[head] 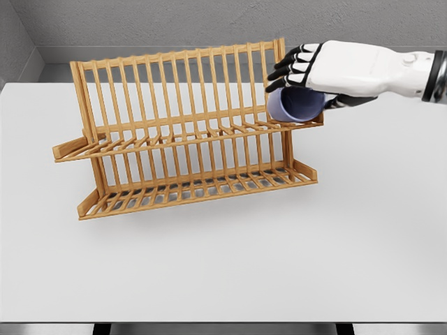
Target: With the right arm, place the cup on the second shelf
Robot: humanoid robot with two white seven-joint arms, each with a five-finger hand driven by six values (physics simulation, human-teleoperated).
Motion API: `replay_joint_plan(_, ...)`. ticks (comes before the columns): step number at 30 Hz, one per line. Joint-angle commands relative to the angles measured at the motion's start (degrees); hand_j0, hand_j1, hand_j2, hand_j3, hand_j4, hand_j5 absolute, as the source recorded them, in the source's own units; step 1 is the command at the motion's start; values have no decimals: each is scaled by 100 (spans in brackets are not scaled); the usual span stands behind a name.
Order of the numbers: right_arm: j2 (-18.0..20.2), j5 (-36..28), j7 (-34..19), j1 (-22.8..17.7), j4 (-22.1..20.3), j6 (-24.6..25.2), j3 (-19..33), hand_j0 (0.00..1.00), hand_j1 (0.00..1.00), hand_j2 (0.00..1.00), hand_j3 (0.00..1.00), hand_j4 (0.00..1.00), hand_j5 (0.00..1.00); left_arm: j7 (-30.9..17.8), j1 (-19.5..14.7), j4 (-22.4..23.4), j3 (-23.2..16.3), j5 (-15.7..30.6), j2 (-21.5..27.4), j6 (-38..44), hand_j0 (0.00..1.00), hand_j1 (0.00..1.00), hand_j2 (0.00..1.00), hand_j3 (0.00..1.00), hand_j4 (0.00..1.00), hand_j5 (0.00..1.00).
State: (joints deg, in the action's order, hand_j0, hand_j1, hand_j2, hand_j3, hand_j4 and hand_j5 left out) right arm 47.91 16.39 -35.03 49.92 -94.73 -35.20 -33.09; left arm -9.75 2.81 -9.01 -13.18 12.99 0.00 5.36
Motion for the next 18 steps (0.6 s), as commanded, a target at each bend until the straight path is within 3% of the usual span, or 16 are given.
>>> replay_joint_plan(1, 184, -40, 3, 0, -20, 20, 522, 100, 100, 100, 100, 100, 100, 0, 0, -5, -1, 2, 0, 0, 100, 100, 100, 100, 100, 100)
replay_joint_plan(3, 430, -84, 3, -123, -2, 20, 1348, 100, 100, 100, 100, 100, 100, 0, 0, 4, -1, 2, 0, 0, 100, 100, 100, 100, 100, 100)
replay_joint_plan(5, 746, -110, 3, -913, 138, 20, 2587, 100, 100, 100, 100, 100, 100, 0, 0, -5, -1, 2, 0, 0, 100, 100, 100, 100, 100, 100)
replay_joint_plan(6, 922, -110, 3, -1572, 568, 20, 3115, 100, 100, 100, 100, 100, 100, 0, 0, -5, -1, 2, 0, 0, 100, 100, 100, 100, 100, 100)
replay_joint_plan(8, 984, -110, 3, -2407, 1246, 20, 3116, 100, 100, 100, 100, 100, 100, -1, 0, -5, -1, 2, 0, 0, 100, 100, 100, 100, 100, 100)
replay_joint_plan(9, 949, -101, 3, -2584, 1308, 20, 2801, 100, 100, 100, 100, 100, 100, 0, 0, 4, -1, 2, 0, 0, 100, 100, 100, 100, 100, 100)
replay_joint_plan(11, 782, -84, 3, -2558, 1141, 20, 2211, 100, 100, 100, 100, 100, 100, 0, 0, 4, -1, 2, 0, 0, 100, 100, 100, 100, 100, 100)
replay_joint_plan(14, -440, 145, 3, -2593, 1061, 20, 2492, 100, 100, 100, 100, 100, 100, -9, 0, 4, -1, 2, 0, 0, 100, 100, 100, 100, 100, 100)
replay_joint_plan(15, -607, 233, 3, -2610, 1061, 20, 2536, 100, 100, 100, 100, 100, 100, 0, 0, -5, -1, 2, 0, 0, 100, 100, 100, 100, 100, 100)
replay_joint_plan(18, -607, 233, 3, -2646, 1096, 20, 2545, 100, 100, 100, 100, 100, 100, -1, 0, -5, -1, 2, 0, 0, 100, 100, 100, 100, 100, 100)
